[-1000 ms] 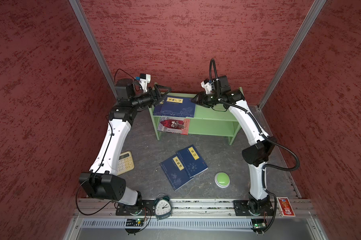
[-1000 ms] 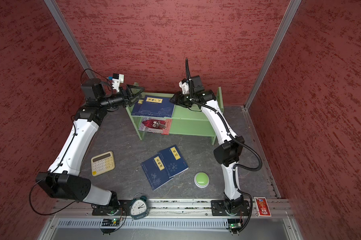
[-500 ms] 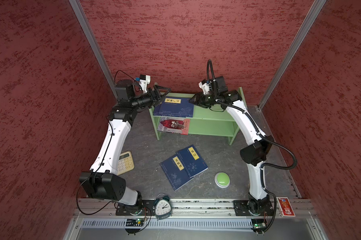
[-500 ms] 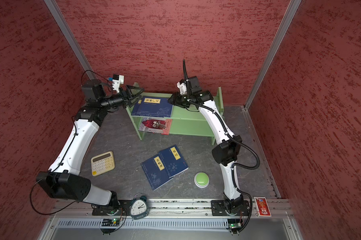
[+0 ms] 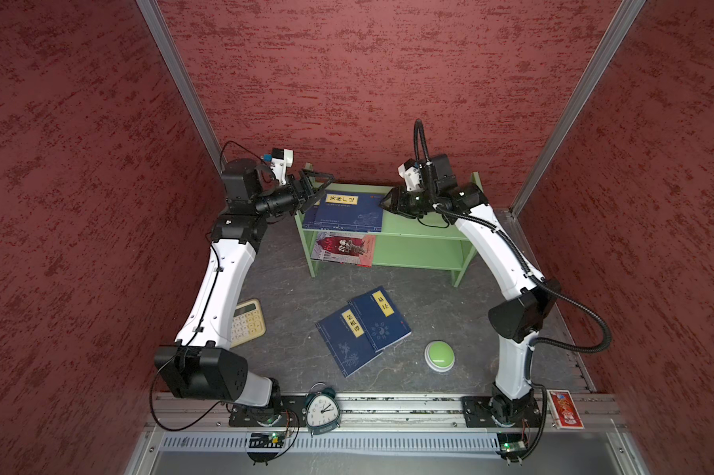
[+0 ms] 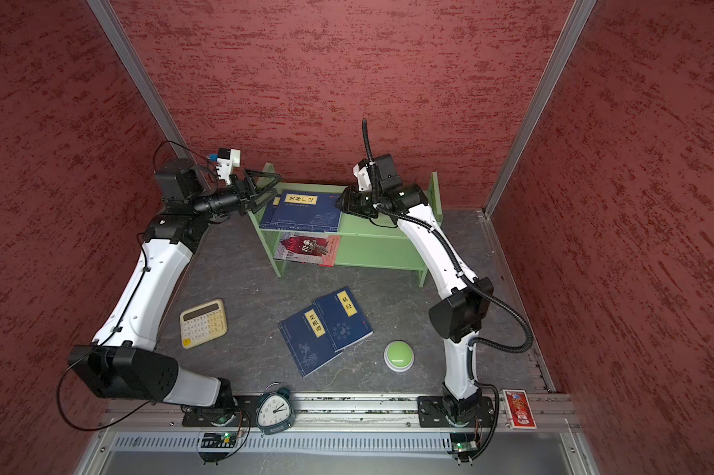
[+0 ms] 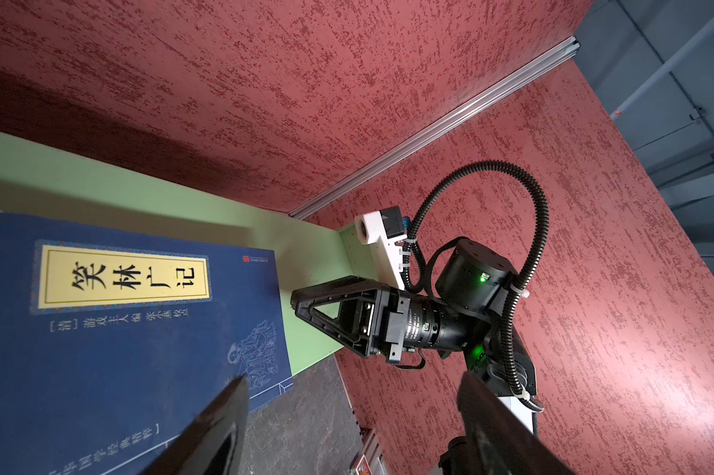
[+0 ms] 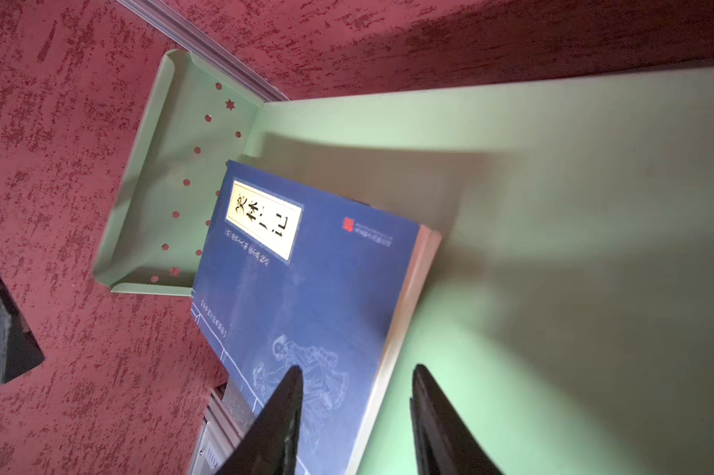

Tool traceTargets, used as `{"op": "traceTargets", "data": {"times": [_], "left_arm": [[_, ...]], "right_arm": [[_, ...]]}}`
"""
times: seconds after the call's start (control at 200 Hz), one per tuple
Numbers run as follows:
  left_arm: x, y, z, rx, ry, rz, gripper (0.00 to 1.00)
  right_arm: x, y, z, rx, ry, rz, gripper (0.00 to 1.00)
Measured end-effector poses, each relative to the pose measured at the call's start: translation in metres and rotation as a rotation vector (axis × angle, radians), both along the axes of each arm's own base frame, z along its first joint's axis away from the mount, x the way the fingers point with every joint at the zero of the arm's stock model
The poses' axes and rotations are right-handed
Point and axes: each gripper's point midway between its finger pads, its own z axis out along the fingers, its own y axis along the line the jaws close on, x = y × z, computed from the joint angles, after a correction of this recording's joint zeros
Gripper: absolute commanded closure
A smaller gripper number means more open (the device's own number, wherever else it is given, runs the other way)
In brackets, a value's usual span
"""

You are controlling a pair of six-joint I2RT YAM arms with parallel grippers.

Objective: Stacking books/files
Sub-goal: Move the book to the bookshelf.

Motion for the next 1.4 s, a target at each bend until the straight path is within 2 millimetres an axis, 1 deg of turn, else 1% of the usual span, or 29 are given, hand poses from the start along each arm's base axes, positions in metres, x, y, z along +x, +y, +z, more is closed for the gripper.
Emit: {"op": "traceTargets", "data": {"times": [0.17,0.496,0.661,0.877,1.072,1.247,1.398], "left_arm": [[0.001,0.000,-0.001,-0.006,0.003,-0.001,0.20],[0.001,0.000,0.000,-0.011,0.003,-0.001,0.20],[0.001,0.001,0.000,-0.011,0.003,-0.001,0.20],[0.001,0.001,-0.001,-0.015,0.009,0.000,0.20],[0.001,0.001,-0.001,-0.016,0.009,0.000,0.19],[0.002,0.002,-0.001,-0.018,0.010,0.003,0.20],[0.002,0.004,-0.002,-0.020,0.014,0.006,0.20]], "right_arm": [[-0.003,0.005,-0.006,-0.006,0.010,0.011,0.56],[-0.001,0.008,-0.012,-0.011,0.019,0.013,0.58],[-0.001,0.010,-0.015,-0.014,0.025,0.017,0.62],[-0.002,0.014,-0.017,-0.014,0.028,0.023,0.64],[-0.003,0.022,-0.016,-0.006,0.016,0.037,0.67],[-0.001,0.027,-0.020,-0.003,0.017,0.040,0.68],[0.006,0.031,-0.026,-0.001,0.022,0.039,0.70]]}}
